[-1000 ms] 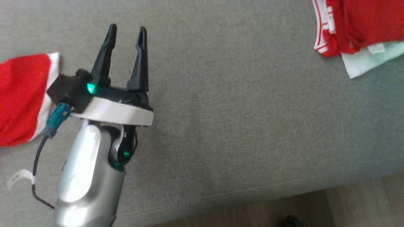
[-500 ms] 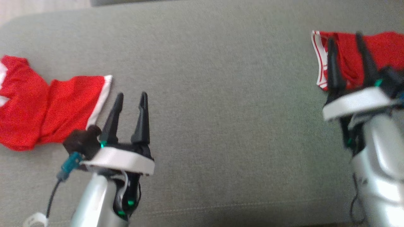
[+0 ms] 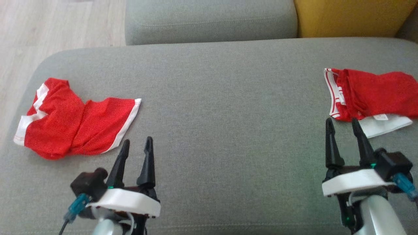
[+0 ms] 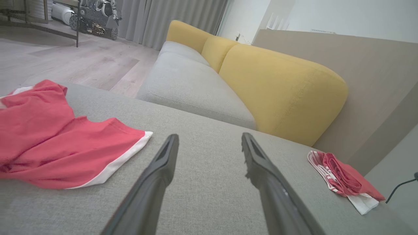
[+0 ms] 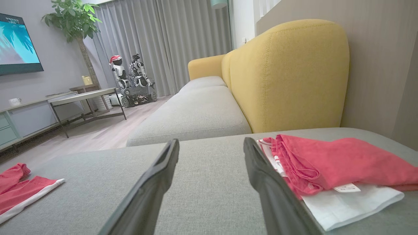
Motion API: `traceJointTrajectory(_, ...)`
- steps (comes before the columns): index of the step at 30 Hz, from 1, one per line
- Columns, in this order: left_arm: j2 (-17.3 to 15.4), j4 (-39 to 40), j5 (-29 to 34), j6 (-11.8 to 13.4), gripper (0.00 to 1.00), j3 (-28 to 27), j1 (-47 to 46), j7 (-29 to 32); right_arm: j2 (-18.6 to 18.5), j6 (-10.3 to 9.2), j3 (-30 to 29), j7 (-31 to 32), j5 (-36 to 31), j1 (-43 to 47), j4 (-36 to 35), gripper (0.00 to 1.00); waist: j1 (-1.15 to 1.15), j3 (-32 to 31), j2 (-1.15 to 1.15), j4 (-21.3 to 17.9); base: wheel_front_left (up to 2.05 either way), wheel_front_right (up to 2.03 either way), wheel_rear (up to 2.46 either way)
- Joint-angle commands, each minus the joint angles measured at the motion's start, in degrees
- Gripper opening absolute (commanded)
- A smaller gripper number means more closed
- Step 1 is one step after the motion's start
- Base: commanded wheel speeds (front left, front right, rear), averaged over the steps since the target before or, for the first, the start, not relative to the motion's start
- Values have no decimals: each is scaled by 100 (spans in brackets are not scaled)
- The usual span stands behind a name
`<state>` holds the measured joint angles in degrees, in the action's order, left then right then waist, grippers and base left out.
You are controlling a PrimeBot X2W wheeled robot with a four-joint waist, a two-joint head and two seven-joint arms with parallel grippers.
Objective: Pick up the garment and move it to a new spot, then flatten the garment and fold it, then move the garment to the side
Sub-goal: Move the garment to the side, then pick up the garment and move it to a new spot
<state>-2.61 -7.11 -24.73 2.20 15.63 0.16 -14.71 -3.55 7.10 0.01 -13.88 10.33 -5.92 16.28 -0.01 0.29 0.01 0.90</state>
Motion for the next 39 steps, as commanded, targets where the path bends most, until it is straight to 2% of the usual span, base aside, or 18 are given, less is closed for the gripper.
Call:
traceJointTrajectory(1, -27, 250, -33, 41, 100, -222, -187, -29, 21, 39, 132, -61, -4, -139, -247, 100, 1, -17, -1, 8, 0, 0, 0)
traceJointTrajectory(20, -27, 253, -71, 33, 100, -244, -179, -29, 67, 39, 256, 41, 190, 82, -356, 100, 1, -37, -1, 130, 0, 0, 0)
traceJointTrajectory(39, -27, 434, -167, 102, 100, -387, -312, -29, 67, 39, 693, 164, 175, -24, -447, 100, 1, 276, -1, 1855, 0, 0, 0)
